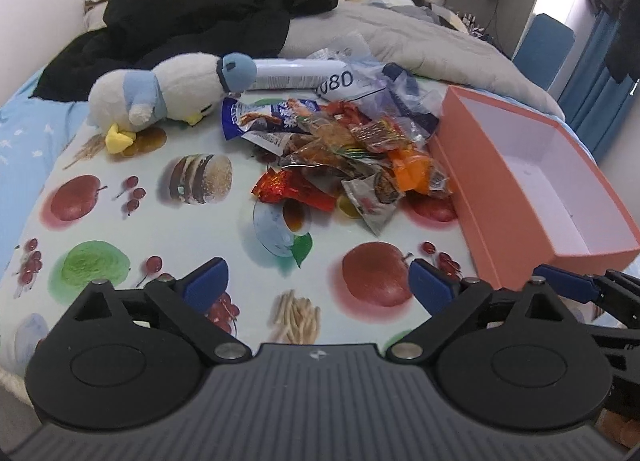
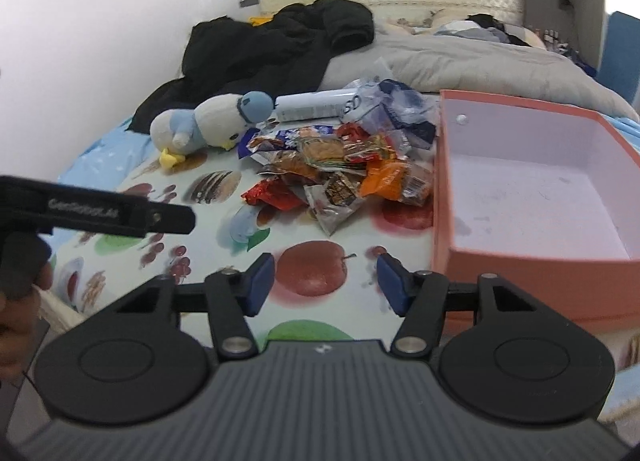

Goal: Organize snacks
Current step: 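Lower the left tool onto the red foil candy while the right tool reaches the clear black-label packet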

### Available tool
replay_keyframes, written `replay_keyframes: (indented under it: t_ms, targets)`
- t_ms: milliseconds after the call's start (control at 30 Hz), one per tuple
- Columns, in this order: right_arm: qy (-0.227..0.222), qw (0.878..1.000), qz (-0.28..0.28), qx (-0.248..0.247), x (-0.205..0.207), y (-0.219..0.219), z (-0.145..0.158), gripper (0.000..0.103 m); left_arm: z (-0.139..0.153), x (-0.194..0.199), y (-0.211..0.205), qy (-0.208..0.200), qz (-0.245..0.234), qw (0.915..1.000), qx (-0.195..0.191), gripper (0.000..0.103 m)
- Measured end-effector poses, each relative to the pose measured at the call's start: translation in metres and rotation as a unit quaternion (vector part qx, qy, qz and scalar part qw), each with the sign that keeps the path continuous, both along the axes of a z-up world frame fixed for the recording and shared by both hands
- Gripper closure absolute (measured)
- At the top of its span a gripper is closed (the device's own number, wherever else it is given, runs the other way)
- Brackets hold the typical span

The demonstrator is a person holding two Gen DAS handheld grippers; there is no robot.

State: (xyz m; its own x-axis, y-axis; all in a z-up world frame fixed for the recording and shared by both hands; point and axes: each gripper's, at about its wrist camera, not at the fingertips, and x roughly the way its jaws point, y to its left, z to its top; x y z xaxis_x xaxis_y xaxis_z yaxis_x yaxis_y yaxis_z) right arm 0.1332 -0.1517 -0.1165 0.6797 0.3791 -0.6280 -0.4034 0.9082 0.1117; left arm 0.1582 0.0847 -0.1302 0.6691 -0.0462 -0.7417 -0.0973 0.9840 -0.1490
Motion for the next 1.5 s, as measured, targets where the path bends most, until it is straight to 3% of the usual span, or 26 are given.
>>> replay_keyframes:
  t_ms: [67, 400, 567, 667, 900, 1100, 1200, 1333, 1500]
  targets:
    - [0.001, 1.0, 0.01, -0.002, 0.009, 0.008, -0.005, 0.047, -0.008, 0.012, 0.005, 0.004, 0.001, 1.0, -0.003, 0.008]
    - [0.003, 0.999, 0.025, -0.02, 0.073, 0.041, -0.04, 0.047, -0.054, 0.087, 0.034, 0.019, 0.009, 0.9994, -0.026, 0.014]
    - [0.014, 1.0, 0.003, -0.022, 0.109, 0.05, -0.067, 0.032, -0.077, 0.128, 0.043, 0.019, 0.011, 0.9995, -0.023, 0.013]
    - [0.025, 1.0, 0.009, -0.005, 0.129, 0.053, -0.081, 0.032, -0.094, 0.15, 0.047, 0.03, 0.002, 0.9994, -0.016, 0.013]
    - [0.057, 0.998, -0.026, 0.015, 0.166, 0.059, -0.109, 0.032, -0.11, 0.18, 0.053, 0.015, -0.019, 0.9997, 0.002, 0.013]
    - [0.059, 0.998, -0.027, 0.026, 0.181, 0.068, -0.121, 0.032, -0.128, 0.194, 0.055, 0.037, -0.035, 0.9987, -0.004, 0.015]
    - [0.056, 0.998, -0.02, 0.022, 0.183, 0.072, -0.122, 0.036, -0.129, 0.191, 0.047, 0.034, -0.051, 0.9979, 0.023, 0.024]
    - [0.053, 0.998, -0.012, 0.021, 0.179, 0.072, -0.119, 0.04, -0.127, 0.183, 0.039, 0.04, -0.059, 0.997, 0.031, 0.038]
    - [0.057, 0.998, -0.007, 0.015, 0.164, 0.068, -0.116, 0.041, -0.123, 0.169, 0.038, 0.046, -0.05, 0.9976, 0.01, 0.049]
